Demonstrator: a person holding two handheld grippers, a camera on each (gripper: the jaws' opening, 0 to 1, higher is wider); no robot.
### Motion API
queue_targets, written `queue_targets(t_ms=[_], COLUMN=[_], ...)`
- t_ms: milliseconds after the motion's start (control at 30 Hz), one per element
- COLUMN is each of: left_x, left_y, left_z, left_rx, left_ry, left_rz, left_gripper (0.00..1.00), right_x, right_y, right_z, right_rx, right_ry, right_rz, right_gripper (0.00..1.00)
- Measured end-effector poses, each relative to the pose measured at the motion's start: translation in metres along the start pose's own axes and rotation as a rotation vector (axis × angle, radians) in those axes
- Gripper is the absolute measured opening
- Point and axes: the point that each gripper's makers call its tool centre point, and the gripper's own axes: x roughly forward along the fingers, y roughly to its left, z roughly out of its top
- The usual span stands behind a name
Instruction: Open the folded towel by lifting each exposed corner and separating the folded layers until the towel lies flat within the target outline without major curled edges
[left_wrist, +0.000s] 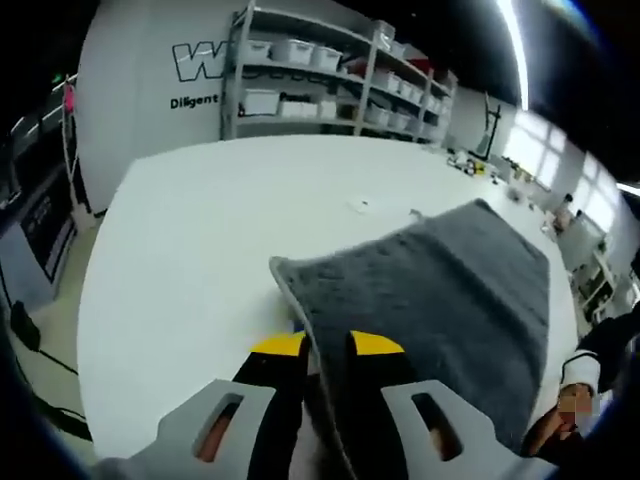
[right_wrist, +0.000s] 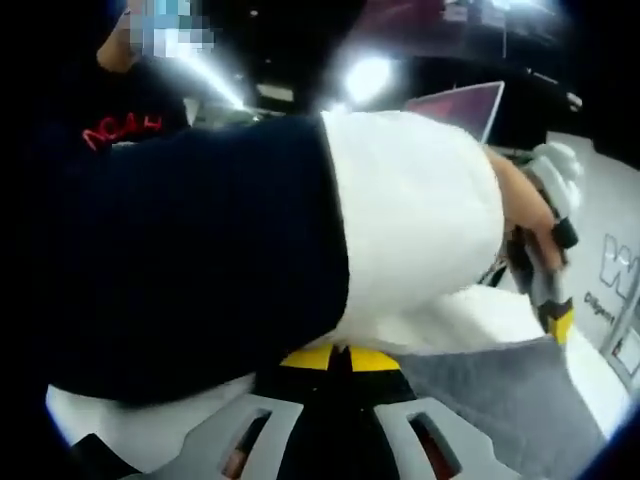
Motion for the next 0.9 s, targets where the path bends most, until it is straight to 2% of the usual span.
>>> queue_targets(t_ms=[100, 133, 167, 200, 233, 300, 367, 567, 700, 833, 900], left_x=[-0.008, -0.012, -0.014, -0.014, -0.013, -0.011, -0.01, 0.003, 0.004, 0.005, 0.006], left_y=[-0.037, -0.043, -0.046, -0.034, -0.033, -0.038, -0.058, -0.039, -0.031, -0.029, -0.016], left_z=[-0.011, -0.019, -0.023, -0.022, -0.017, -0.01, -0.013, -0.017, -0.016, -0.018, -0.012], left_rx=[-0.023, -0.007, -0.012, -0.036, -0.022, -0.01, -0.02, -0.008, -0.022, -0.027, -0.034], left_ry=[-0.068, -0.049, -0.041, -0.033, -0.053, -0.078, -0.078, -0.04, -0.05, -0.055, -0.058], left_rz=[-0.081, -0.088, -0.072, -0.022, -0.009, -0.039, -0.086, -0.066, -0.063, -0.044, -0.045], left_gripper=[0.16, 0.16, 0.16, 0.15, 0.15, 0.15, 0.15, 0.15, 0.14, 0.13, 0.13], right_x=[0.001, 0.001, 0.0, 0.0, -0.001, -0.003, -0.008, -0.028, -0.032, -0.029, -0.026], right_y=[0.0, -0.001, -0.001, -0.002, -0.004, -0.005, -0.005, -0.007, -0.018, -0.019, -0.02], right_z=[0.0, 0.001, 0.002, 0.002, 0.002, 0.005, 0.007, 0.008, 0.011, 0.006, 0.004], right_rx=[0.02, 0.035, 0.05, 0.063, 0.077, 0.104, 0.117, 0.135, 0.136, 0.123, 0.093], right_ry=[0.001, -0.008, -0.016, -0.021, -0.027, -0.045, -0.063, -0.098, -0.118, -0.092, -0.077], right_rz=[0.011, 0.016, 0.02, 0.021, 0.021, 0.025, 0.028, 0.029, -0.015, -0.026, -0.04], right_gripper=[0.0, 0.0, 0.0, 0.0, 0.0, 0.01, 0.02, 0.03, 0.01, 0.0, 0.0])
